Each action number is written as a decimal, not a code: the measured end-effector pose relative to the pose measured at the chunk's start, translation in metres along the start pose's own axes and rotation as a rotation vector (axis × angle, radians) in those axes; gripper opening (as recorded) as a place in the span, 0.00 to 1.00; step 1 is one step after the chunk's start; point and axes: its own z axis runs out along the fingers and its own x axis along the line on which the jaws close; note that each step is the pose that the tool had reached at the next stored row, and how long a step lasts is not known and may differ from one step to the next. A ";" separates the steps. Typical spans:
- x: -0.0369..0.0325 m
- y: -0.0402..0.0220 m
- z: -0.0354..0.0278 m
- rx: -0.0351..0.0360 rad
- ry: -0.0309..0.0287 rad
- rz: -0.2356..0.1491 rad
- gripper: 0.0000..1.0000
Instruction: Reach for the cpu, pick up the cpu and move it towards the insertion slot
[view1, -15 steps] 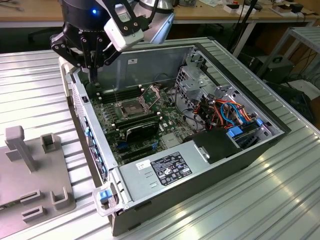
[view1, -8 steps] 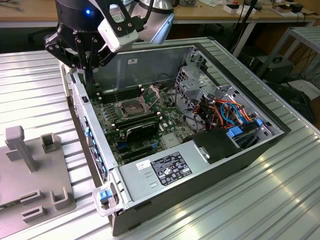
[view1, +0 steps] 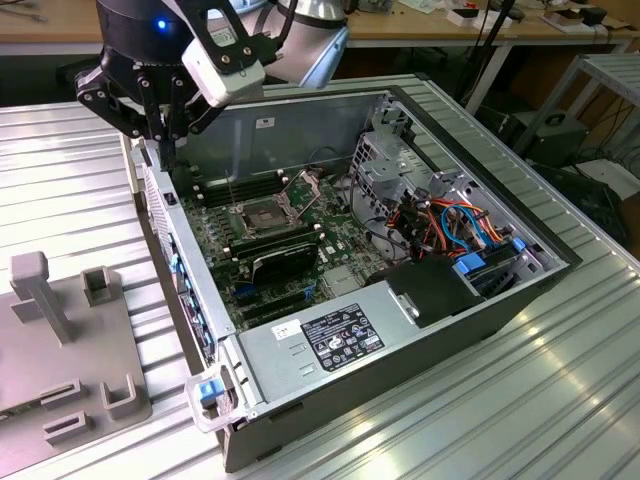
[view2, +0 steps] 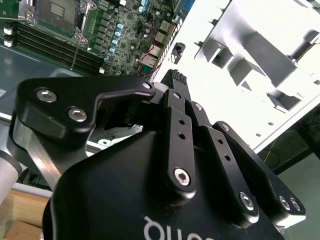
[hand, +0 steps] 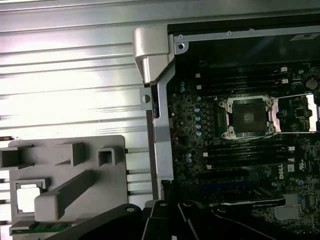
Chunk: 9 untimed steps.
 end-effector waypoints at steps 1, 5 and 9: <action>0.0014 -0.0001 0.0001 0.0000 0.0004 0.000 0.11; 0.0066 -0.0005 0.0004 0.0001 0.0021 0.000 0.11; 0.0136 -0.0011 0.0008 0.0003 0.0045 0.000 0.11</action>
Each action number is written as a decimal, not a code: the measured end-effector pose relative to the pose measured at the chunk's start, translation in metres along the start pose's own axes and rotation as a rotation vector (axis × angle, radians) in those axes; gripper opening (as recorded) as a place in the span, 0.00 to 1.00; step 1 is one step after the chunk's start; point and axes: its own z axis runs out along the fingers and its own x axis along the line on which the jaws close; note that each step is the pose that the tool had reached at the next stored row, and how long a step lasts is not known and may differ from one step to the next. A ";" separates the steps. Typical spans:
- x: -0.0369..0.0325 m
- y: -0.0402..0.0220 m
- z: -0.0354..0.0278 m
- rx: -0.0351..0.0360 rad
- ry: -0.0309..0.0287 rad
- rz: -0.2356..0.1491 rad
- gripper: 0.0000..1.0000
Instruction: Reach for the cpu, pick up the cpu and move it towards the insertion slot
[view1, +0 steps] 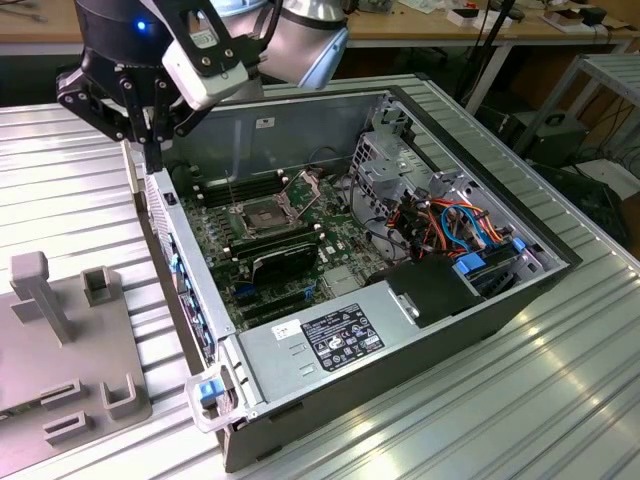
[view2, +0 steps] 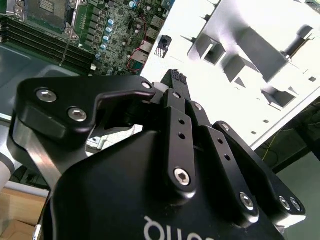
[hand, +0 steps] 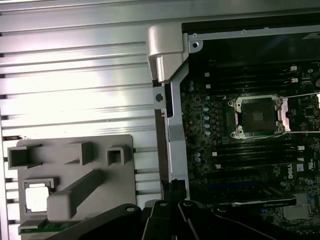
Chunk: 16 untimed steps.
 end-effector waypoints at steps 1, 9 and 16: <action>0.0022 -0.0002 0.0001 0.0000 0.0007 0.000 0.11; 0.0113 -0.0009 0.0007 0.0002 0.0037 0.000 0.11; 0.0188 -0.0015 0.0012 0.0005 0.0063 0.000 0.11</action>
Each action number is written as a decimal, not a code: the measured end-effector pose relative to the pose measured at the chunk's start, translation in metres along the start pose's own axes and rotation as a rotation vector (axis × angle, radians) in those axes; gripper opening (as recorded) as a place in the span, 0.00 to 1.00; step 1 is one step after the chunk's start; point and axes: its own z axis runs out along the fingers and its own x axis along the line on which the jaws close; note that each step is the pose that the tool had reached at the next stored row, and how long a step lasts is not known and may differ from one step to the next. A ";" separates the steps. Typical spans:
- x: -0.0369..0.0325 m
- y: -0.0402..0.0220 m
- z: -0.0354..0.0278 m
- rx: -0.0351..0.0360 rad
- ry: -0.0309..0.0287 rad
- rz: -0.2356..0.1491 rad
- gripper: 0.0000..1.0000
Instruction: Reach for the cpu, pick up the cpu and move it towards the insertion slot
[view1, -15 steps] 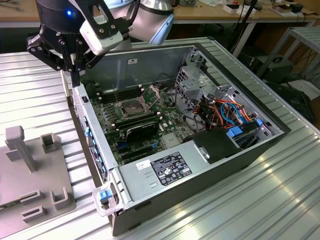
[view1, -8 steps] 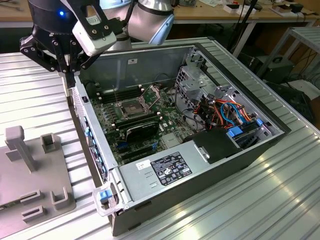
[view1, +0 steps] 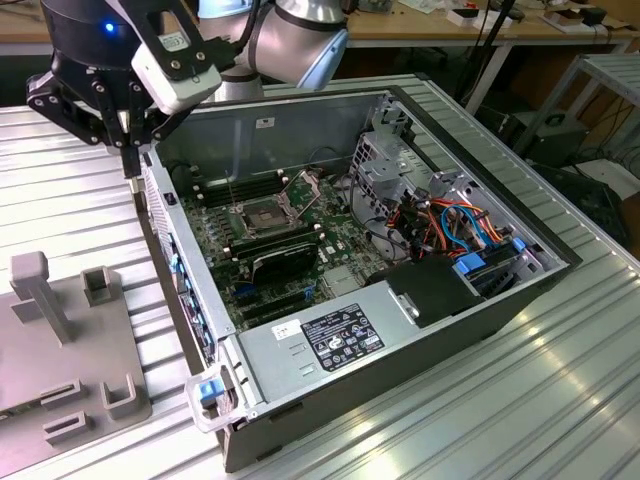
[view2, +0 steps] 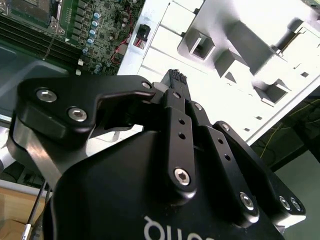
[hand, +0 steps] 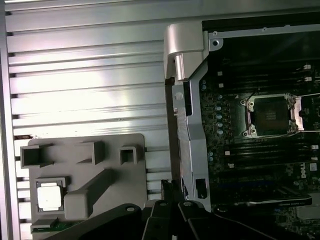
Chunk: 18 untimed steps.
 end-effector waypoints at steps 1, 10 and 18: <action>0.0051 -0.0004 0.0003 0.0001 0.0017 0.000 0.11; 0.0165 -0.0013 0.0012 0.0004 0.0053 0.000 0.11; 0.0255 -0.0020 0.0018 0.0005 0.0079 0.000 0.11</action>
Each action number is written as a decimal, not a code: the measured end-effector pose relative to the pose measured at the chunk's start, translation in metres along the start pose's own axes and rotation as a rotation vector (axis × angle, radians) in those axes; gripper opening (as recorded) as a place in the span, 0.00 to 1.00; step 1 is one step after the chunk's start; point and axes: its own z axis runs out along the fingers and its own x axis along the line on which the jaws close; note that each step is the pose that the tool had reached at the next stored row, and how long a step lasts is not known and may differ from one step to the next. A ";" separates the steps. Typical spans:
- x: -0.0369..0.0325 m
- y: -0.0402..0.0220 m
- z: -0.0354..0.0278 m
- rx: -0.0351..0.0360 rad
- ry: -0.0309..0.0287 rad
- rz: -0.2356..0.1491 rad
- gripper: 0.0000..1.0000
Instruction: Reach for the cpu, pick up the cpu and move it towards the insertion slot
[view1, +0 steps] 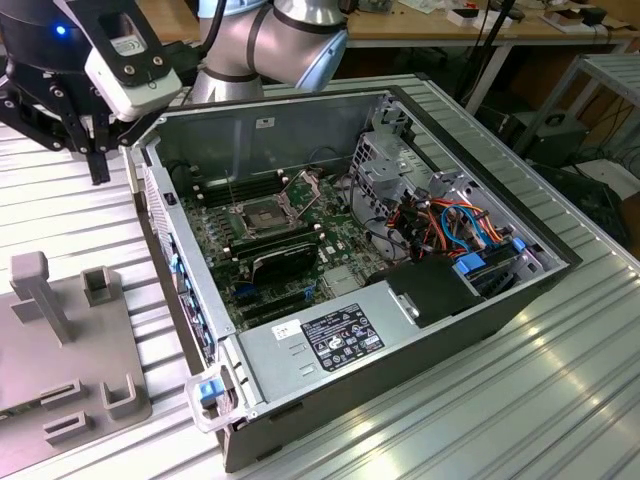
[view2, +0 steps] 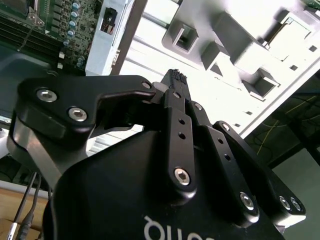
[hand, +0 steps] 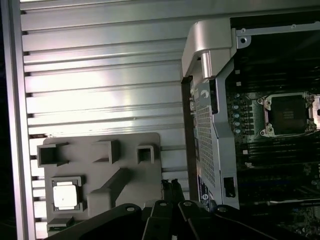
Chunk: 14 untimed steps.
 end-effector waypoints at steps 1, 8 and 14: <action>0.0013 -0.0001 0.0001 0.0001 0.0005 0.000 0.11; 0.0091 -0.0007 0.0007 0.0003 0.0031 0.000 0.11; 0.0147 -0.0012 0.0011 0.0005 0.0050 0.000 0.11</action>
